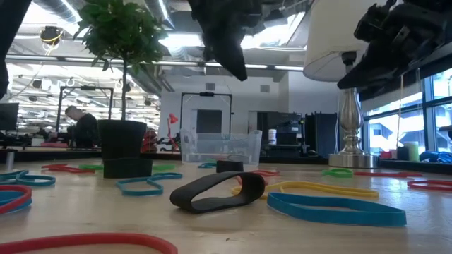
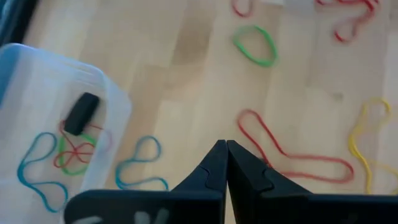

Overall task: Pick and place rubber bands into bin
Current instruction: Put the green rubber band into the transparent bin

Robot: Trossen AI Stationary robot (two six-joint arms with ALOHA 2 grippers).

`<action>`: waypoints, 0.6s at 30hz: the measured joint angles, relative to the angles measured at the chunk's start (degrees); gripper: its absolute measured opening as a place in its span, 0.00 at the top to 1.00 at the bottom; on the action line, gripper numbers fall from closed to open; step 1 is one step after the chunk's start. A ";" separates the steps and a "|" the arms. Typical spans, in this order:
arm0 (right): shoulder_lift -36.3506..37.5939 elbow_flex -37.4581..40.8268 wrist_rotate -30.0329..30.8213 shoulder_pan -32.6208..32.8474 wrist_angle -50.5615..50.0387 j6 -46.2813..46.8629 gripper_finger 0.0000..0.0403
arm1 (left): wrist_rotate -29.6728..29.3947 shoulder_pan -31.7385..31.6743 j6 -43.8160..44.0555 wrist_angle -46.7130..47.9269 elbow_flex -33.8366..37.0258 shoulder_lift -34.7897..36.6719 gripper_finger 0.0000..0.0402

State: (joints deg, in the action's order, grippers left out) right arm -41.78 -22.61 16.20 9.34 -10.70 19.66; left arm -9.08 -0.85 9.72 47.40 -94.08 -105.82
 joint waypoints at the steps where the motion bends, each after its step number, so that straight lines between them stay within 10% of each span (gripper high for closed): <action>1: -0.02 -0.21 -0.06 0.35 -0.19 0.88 0.99 | -0.17 0.56 -0.01 0.48 0.02 0.00 0.99; 18: -19.00 -26.15 0.97 12.87 -38.84 31.15 1.00 | 0.60 2.43 1.53 -12.28 29.14 14.40 1.00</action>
State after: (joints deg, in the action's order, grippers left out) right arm -60.78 -48.76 17.17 22.20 -49.54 50.81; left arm -8.48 1.58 11.25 35.12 -64.94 -91.42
